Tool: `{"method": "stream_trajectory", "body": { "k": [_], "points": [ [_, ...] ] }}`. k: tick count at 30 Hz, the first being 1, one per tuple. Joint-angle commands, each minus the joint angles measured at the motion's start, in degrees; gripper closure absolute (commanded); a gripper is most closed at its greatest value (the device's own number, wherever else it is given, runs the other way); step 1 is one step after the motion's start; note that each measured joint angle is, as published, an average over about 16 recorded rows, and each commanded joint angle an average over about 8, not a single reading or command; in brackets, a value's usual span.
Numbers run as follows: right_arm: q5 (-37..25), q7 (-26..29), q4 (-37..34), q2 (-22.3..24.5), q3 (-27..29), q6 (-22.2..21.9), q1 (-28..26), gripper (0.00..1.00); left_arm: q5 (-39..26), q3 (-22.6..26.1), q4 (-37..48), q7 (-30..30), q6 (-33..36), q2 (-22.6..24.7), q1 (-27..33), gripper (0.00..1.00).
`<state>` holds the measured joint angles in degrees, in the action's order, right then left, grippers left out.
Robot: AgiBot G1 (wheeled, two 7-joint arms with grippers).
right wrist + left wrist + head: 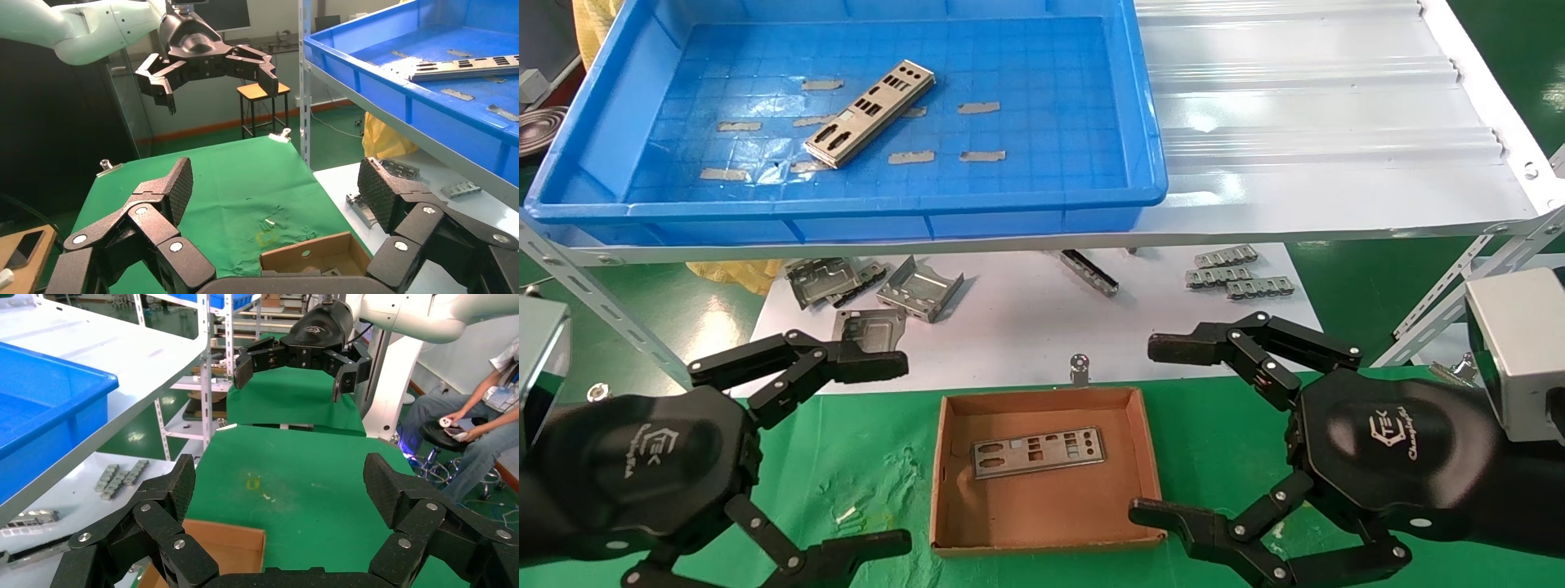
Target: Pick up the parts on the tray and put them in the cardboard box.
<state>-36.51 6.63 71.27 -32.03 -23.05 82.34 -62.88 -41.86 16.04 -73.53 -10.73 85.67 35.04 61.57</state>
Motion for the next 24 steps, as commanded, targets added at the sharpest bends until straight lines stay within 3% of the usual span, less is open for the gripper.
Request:
{"method": "stream_trajectory", "body": {
  "k": [1, 3, 11, 24],
  "points": [
    [0.0, 0.0, 0.0, 0.0, 0.0, 0.0, 0.0, 0.0, 0.0, 0.0, 0.0, 0.0, 0.0, 0.0, 0.0, 0.0],
    [0.0, 0.0, 0.0, 0.0, 0.0, 0.0, 0.0, 0.0, 0.0, 0.0, 0.0, 0.0, 0.0, 0.0, 0.0, 0.0],
    [0.0, 0.0, 0.0, 0.0, 0.0, 0.0, 0.0, 1.0, 0.0, 0.0, 0.0, 0.0, 0.0, 0.0, 0.0, 0.0],
    [0.0, 0.0, 0.0, 0.0, 0.0, 0.0, 0.0, 1.0, 0.0, 0.0, 0.0, 0.0, 0.0, 0.0, 0.0, 0.0]
  ]
}}
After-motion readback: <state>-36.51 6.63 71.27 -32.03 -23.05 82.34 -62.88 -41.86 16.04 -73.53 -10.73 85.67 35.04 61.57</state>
